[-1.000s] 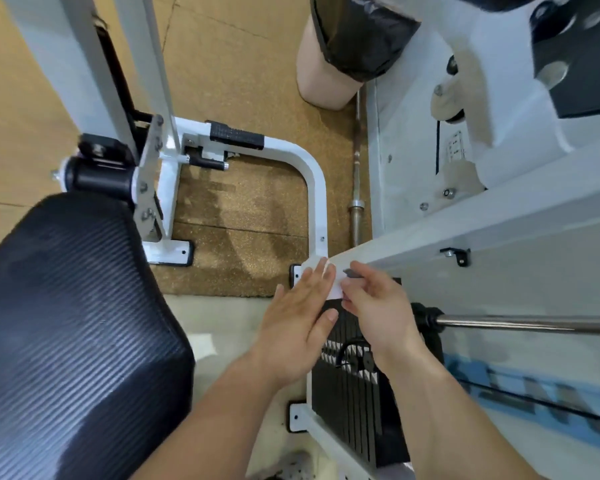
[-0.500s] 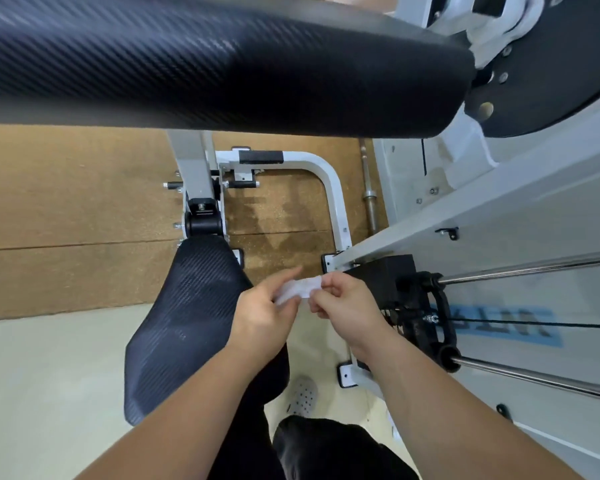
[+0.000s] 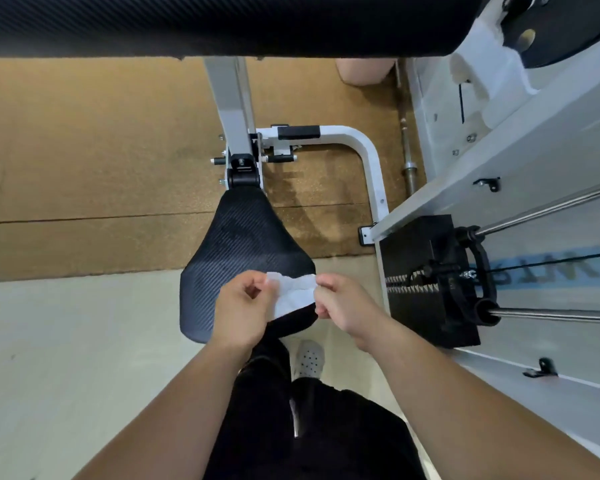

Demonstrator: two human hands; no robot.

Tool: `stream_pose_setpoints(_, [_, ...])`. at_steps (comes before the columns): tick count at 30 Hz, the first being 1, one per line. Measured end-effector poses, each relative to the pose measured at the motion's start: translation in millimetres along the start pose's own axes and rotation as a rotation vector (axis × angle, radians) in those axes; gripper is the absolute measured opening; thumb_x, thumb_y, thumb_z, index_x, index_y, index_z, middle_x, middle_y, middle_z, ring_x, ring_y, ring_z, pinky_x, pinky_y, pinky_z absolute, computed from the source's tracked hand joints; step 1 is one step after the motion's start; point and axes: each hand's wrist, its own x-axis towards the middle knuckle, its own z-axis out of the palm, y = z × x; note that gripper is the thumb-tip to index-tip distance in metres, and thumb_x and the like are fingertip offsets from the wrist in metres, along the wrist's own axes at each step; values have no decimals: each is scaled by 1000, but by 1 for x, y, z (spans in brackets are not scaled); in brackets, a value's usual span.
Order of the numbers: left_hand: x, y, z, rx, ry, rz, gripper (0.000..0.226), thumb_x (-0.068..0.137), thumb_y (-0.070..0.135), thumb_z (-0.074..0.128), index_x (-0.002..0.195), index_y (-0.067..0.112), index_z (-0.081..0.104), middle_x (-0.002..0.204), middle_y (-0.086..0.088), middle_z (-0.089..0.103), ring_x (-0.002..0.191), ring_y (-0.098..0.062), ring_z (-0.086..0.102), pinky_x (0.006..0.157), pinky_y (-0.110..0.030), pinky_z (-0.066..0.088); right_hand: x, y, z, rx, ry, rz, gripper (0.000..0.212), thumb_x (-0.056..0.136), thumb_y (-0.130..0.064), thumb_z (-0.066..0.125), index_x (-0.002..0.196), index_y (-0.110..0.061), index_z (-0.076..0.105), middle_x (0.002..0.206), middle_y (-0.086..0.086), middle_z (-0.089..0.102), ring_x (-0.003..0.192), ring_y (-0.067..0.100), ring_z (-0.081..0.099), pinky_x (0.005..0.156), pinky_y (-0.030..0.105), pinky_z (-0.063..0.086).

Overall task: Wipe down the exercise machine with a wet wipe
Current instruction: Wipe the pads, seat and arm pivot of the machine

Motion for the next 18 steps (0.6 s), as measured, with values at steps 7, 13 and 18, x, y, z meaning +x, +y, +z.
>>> stream_pose_setpoints(7, [1, -17, -54, 145, 36, -64, 23, 94, 19, 66, 72, 12, 63, 62, -2, 61, 59, -14, 53, 62, -29, 44, 0, 14, 39, 40, 60, 23, 20, 87, -9, 51, 76, 1, 38, 80, 8, 31, 77, 22, 30, 70, 35, 27])
stream_pose_setpoints(13, [52, -50, -82, 254, -47, -105, 19, 95, 19, 66, 76, 13, 65, 67, -2, 64, 64, -18, 55, 63, -30, 45, 45, 23, 84, 2, 161, 19, 25, 79, -20, 53, 82, 4, 45, 76, 10, 42, 73, 23, 42, 68, 38, 37])
stream_pose_setpoints(18, [92, -71, -104, 437, -148, 2, 4, 91, 22, 70, 87, 22, 70, 76, 5, 70, 75, -18, 68, 72, -30, 54, 69, 34, 114, -229, 497, 38, 23, 97, -20, 61, 120, -19, 61, 94, 0, 64, 87, 19, 61, 80, 38, 53])
